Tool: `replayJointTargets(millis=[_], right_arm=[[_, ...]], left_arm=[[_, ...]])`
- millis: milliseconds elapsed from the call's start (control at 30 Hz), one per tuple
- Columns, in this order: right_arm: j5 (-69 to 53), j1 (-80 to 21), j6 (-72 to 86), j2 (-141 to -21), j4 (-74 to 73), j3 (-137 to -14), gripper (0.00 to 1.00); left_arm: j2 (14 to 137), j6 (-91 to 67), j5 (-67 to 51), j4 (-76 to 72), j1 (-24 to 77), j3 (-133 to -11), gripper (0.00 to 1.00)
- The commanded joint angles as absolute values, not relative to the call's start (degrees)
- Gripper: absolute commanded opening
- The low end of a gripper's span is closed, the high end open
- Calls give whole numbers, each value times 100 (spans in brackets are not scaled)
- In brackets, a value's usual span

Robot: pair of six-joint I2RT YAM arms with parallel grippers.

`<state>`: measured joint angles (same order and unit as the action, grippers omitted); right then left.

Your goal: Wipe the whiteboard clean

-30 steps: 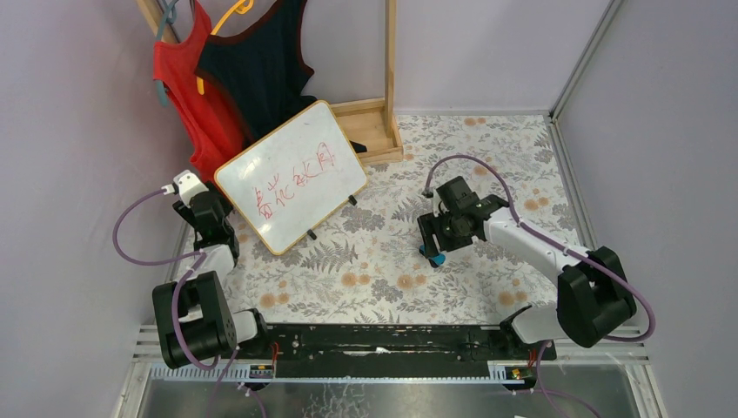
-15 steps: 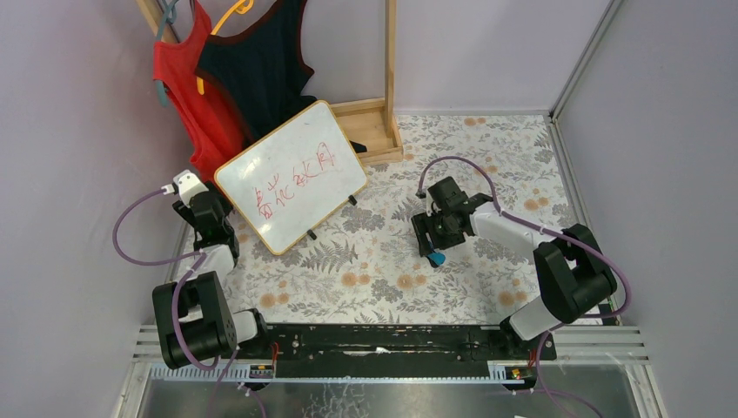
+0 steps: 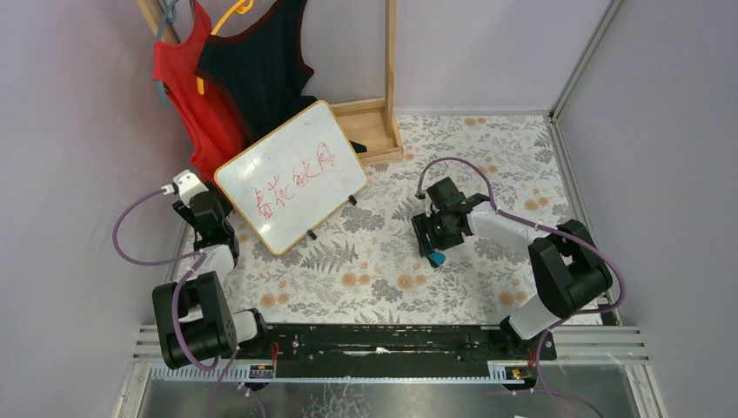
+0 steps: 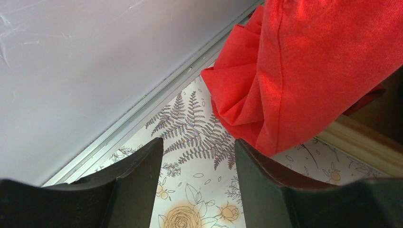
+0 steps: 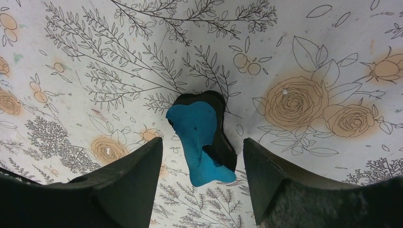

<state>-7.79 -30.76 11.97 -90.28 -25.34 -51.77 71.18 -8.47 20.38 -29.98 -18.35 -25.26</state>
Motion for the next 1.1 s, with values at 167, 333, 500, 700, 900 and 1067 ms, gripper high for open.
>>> replayJointTargets(millis=[167, 333, 500, 700, 900, 1067], right_arm=[[-550, -3105, 1260, -9190, -2609, -5230, 65], [-574, -3104, 1280, -9244, -2627, -5234, 62], [-466, -3107, 1297, -9246, -2632, -5237, 58], [-427, -3104, 1284, -9290, -2636, -5244, 51], [-386, -3108, 1305, -9231, -2593, -5212, 45], [-277, -3111, 1312, -9132, -2618, -5224, 26]], left_arm=[[7115, -791, 2127, -3267, -1793, -2540, 56], [7107, -791, 2138, -3252, -1791, -2540, 56], [7130, -791, 2133, -3238, -1792, -2565, 56], [7130, -791, 2138, -3239, -1789, -2561, 56], [7137, -791, 2136, -3226, -1792, -2567, 56], [7139, -791, 2127, -3217, -1788, -2574, 56]])
